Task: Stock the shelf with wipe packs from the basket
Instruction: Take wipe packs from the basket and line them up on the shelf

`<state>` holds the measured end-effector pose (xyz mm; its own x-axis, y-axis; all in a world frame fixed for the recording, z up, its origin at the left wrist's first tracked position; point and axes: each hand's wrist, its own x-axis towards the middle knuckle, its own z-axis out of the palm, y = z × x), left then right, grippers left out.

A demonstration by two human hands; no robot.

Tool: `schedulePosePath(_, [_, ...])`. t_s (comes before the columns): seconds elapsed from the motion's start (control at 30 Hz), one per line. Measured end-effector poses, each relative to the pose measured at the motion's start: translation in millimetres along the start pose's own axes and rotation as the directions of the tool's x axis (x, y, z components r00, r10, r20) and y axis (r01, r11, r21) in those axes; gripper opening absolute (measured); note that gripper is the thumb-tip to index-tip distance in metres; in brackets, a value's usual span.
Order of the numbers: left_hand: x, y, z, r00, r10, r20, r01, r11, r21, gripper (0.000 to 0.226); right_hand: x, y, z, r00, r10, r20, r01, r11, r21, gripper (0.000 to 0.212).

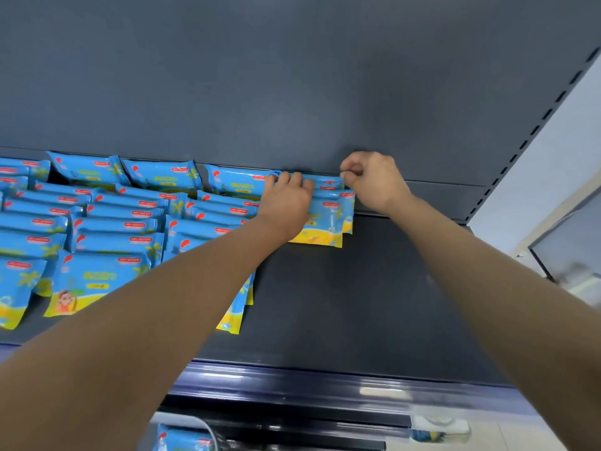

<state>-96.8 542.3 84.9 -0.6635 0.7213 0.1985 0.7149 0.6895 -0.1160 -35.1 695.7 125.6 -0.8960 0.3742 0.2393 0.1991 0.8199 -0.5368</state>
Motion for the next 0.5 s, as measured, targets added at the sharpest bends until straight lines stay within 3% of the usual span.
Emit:
schedulePosePath(0.13, [-1, 2, 5, 0.999, -0.011, -0.048, 0.011, 1.0, -0.002, 0.059, -16, -4, -7, 0.999, 0.016, -0.035, -0.016, 1.0, 0.006, 0.02])
schedulePosePath(0.5, [-46, -8, -29, 0.982, -0.006, -0.187, -0.022, 0.989, -0.149, 0.05, -54, -46, -16, 0.999, -0.044, -0.024, 0.042, 0.995, -0.087, 0.025])
